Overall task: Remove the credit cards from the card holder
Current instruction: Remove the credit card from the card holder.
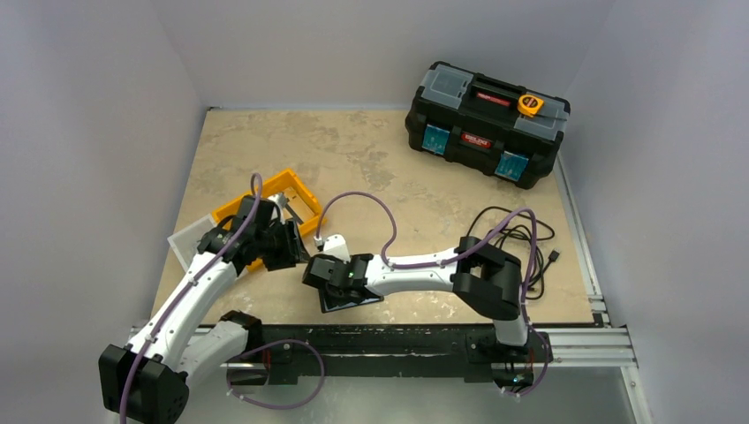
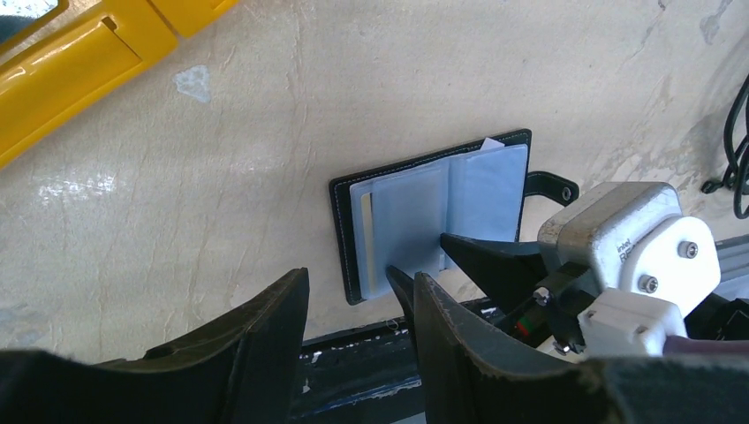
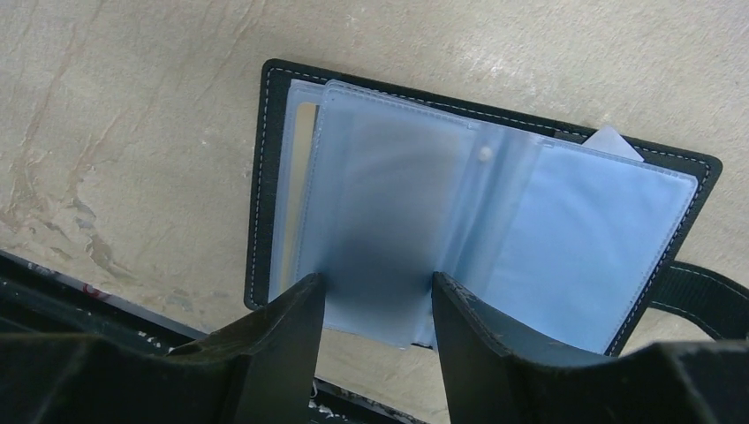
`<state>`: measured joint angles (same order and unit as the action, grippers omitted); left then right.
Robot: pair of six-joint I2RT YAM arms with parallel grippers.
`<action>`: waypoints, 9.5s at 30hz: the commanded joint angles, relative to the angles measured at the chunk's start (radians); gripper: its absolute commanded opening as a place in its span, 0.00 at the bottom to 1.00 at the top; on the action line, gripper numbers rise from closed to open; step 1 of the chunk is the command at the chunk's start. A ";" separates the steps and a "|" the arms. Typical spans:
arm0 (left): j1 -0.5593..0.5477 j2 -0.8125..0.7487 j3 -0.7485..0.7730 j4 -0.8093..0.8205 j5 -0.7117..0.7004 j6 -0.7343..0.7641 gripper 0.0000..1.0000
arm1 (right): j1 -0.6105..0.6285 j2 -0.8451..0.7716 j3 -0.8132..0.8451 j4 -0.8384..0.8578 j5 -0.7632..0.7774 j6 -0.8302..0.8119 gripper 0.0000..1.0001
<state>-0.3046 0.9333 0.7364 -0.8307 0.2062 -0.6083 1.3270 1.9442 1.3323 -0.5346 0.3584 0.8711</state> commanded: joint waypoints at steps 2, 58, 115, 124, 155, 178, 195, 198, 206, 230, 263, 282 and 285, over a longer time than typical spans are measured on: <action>-0.005 0.001 -0.003 0.031 0.019 0.001 0.47 | 0.000 0.015 0.010 0.006 0.018 0.011 0.47; -0.271 0.323 -0.190 0.410 0.066 -0.232 0.25 | -0.137 -0.131 -0.369 0.354 -0.263 0.077 0.00; -0.319 0.333 0.164 0.196 -0.082 -0.218 0.45 | -0.145 -0.483 -0.347 0.161 -0.104 0.026 0.38; -0.157 0.015 -0.075 0.116 -0.101 -0.253 0.48 | -0.131 -0.295 -0.229 0.299 -0.294 -0.042 0.42; -0.156 0.142 -0.271 0.330 -0.046 -0.272 0.07 | -0.160 -0.192 -0.425 0.595 -0.456 0.069 0.40; -0.173 0.044 -0.256 0.227 -0.022 -0.257 0.07 | -0.256 -0.226 -0.561 0.814 -0.607 0.175 0.39; -0.234 0.187 -0.257 0.335 -0.001 -0.274 0.03 | -0.257 -0.205 -0.566 0.845 -0.617 0.191 0.38; -0.259 0.214 -0.257 0.359 -0.008 -0.286 0.03 | -0.259 -0.193 -0.568 0.850 -0.619 0.192 0.38; -0.269 0.260 -0.255 0.345 -0.051 -0.312 0.01 | -0.272 -0.177 -0.604 0.910 -0.637 0.207 0.37; -0.269 0.277 -0.248 0.291 -0.102 -0.321 0.00 | -0.366 -0.135 -0.862 1.469 -0.762 0.413 0.25; -0.271 0.283 -0.212 0.257 -0.121 -0.302 0.00 | -0.371 -0.128 -0.852 1.393 -0.725 0.383 0.00; -0.270 0.307 -0.173 0.235 -0.135 -0.275 0.00 | -0.379 -0.189 -0.816 1.191 -0.673 0.270 0.25; -0.271 0.307 -0.173 0.239 -0.131 -0.275 0.00 | -0.379 -0.169 -0.801 1.198 -0.684 0.271 0.26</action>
<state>-0.5720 1.2247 0.5591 -0.5613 0.1352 -0.9195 0.9524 1.7378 0.5072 0.6785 -0.3202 1.1770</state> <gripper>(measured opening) 0.003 0.254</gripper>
